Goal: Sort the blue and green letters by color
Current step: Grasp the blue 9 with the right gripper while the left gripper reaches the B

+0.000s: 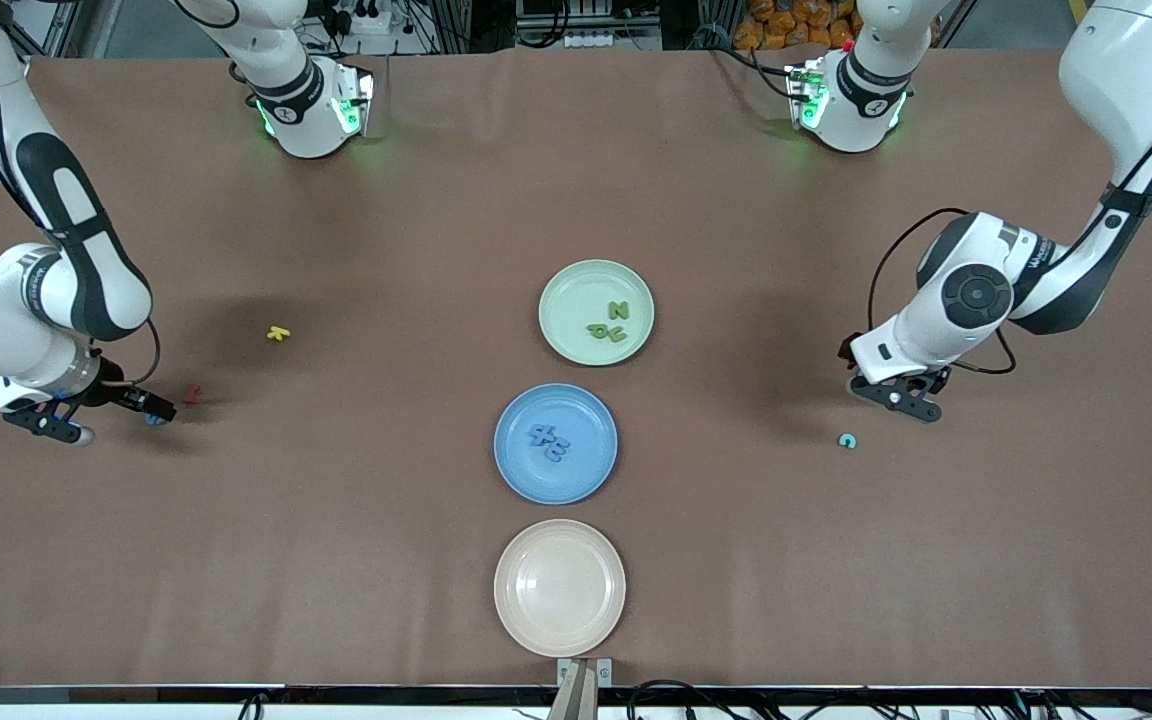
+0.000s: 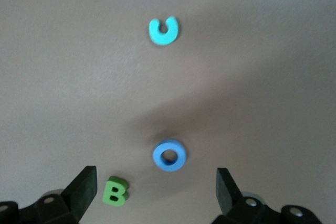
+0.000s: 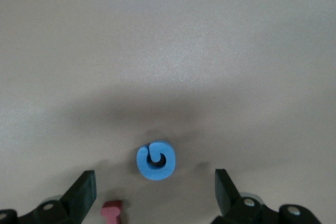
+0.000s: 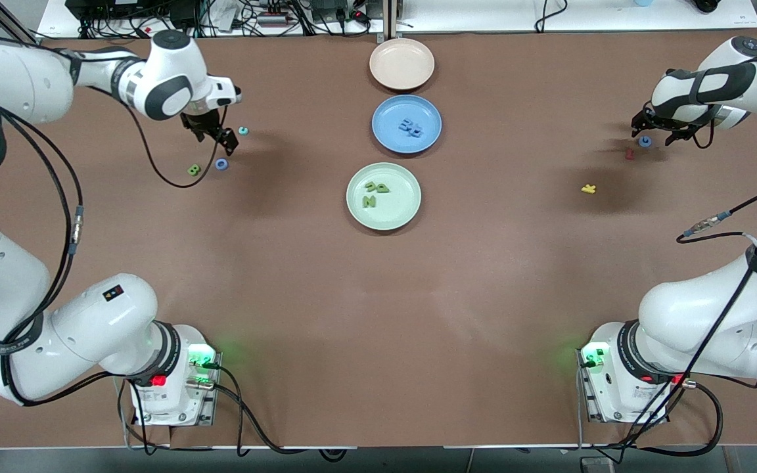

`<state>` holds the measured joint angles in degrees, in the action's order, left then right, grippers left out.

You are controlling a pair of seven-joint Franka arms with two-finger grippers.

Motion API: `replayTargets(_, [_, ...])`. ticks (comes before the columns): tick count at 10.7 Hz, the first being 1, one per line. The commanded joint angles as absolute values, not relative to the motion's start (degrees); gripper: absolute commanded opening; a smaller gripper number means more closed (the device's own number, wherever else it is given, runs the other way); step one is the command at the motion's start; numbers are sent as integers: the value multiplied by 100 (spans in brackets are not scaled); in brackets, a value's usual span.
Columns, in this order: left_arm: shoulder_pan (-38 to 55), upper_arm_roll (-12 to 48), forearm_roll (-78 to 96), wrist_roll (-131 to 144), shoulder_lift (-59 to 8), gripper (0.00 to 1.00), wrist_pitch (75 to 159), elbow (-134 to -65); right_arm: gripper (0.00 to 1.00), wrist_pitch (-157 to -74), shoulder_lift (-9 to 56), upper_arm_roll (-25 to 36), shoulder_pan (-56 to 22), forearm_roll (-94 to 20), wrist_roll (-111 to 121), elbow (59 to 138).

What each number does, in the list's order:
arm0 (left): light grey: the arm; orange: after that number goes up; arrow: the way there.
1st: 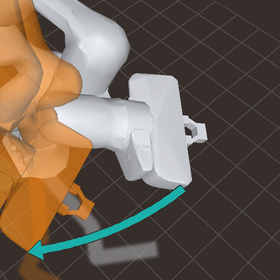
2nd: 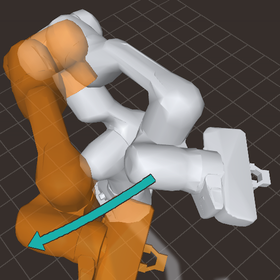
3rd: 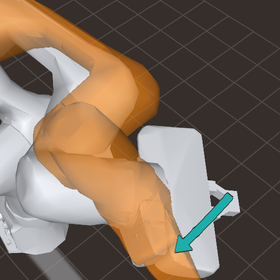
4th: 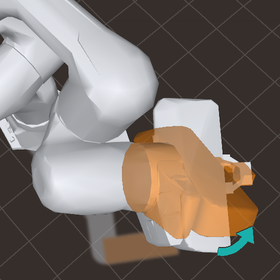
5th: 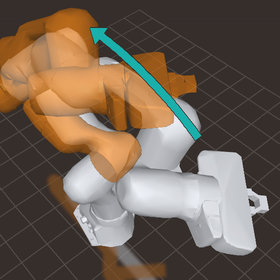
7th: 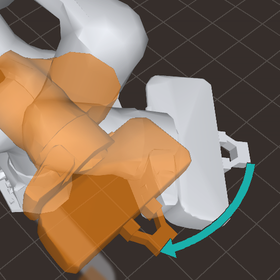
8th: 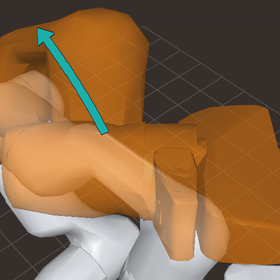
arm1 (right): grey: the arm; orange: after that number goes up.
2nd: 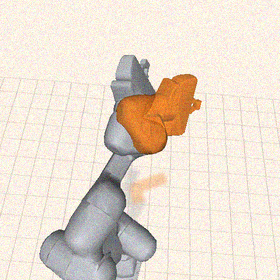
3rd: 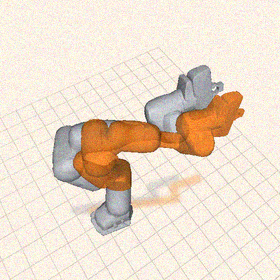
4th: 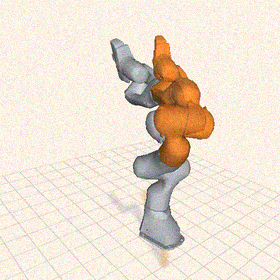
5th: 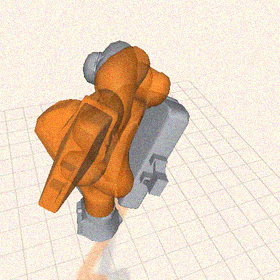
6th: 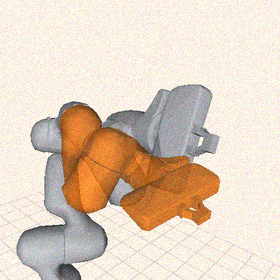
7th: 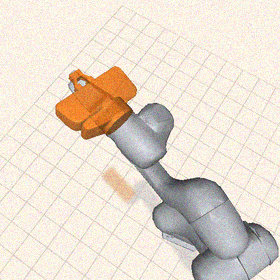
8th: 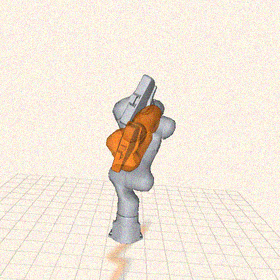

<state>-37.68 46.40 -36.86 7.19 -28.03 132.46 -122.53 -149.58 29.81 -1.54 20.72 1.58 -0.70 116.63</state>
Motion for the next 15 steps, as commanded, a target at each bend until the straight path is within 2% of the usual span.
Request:
replayTargets(1, [-4227, 4772, -3604, 221, -2584, 100, 13377, -12621, 95, -15319, 3111, -220, 2206, 220, -79, 11786])
replayTargets(2, [-4393, 4772, -3604, -146, -2610, 100, 13403, -12621, 94, -15354, 3155, -220, 2206, 220, -79, 11786])
replayTargets(3, [-4577, 4781, -3604, -489, -2628, 100, 13403, -12630, 82, -15476, 3216, -220, 2206, 220, -79, 11786])
replayTargets(4, [-4640, 4825, -3604, -588, -2602, 100, 13403, -12717, 48, -15495, 3260, -220, 2197, 228, 8, 11786])
replayTargets(6, [-4641, 4834, -3699, -693, -2593, 100, 13412, -12788, 13, -15486, 3261, -220, 2206, 229, 245, 11786])
replayTargets(7, [-4649, 4834, -3700, -877, -2610, 100, 13421, -12779, 0, -15443, 3252, -220, 2206, 229, 246, 11760])
replayTargets(9, [-4806, 4825, -3700, -1342, -2663, 99, 13526, -12779, 0, -15416, 3208, -228, 2180, 220, 229, 11716])
replayTargets(15, [-5080, 4808, -3700, -1723, -2944, 81, 13780, -12797, 0, -14660, 2936, -237, 1636, 115, -121, 11171])
